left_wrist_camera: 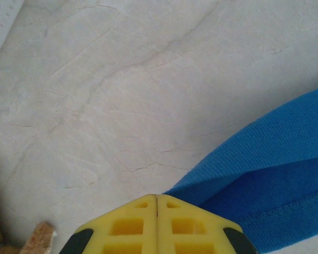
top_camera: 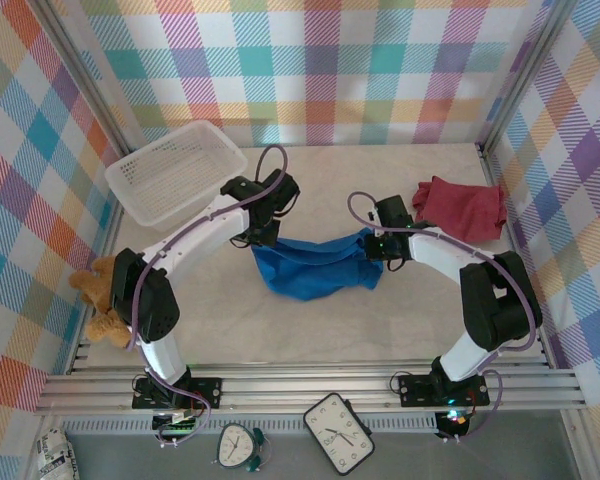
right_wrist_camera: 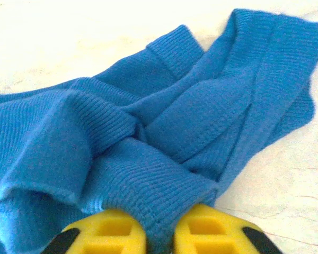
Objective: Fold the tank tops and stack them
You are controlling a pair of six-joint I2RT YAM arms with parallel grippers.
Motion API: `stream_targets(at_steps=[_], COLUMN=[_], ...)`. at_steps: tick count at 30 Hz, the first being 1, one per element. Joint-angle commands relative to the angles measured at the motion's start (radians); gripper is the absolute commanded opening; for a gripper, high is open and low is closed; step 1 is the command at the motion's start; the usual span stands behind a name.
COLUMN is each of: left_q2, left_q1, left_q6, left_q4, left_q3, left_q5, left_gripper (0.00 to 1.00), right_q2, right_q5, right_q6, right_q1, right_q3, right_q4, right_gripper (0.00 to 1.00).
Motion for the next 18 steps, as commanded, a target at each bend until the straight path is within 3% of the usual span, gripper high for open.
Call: stream_targets(at_steps=[1,8,18], left_q2=[-0.062,-0.117,-0.146], left_q1=[0.022,0.058,0.062], left_q6=[0.024,0.038,0.033], left_q4=[-0.039,-0.036,-0.012], left_q3=[-0.011,-0.038,-0.095], left_q5=[-0.037,-0.037,-0.007], left_gripper=[0.0,0.0,0.0], right_q2=[-0.024,-0.054,-0.181], right_q5=[0.023,0.021,0.084], right_q6=[-0.017,-0.051,-0.135], right_q1=[-0.021,-0.058,-0.059], right_q3=[0.029,0.021,0.072], right_q4=[-0.016,-0.024,-0.173], right_gripper=[0.14,0.06,0.06])
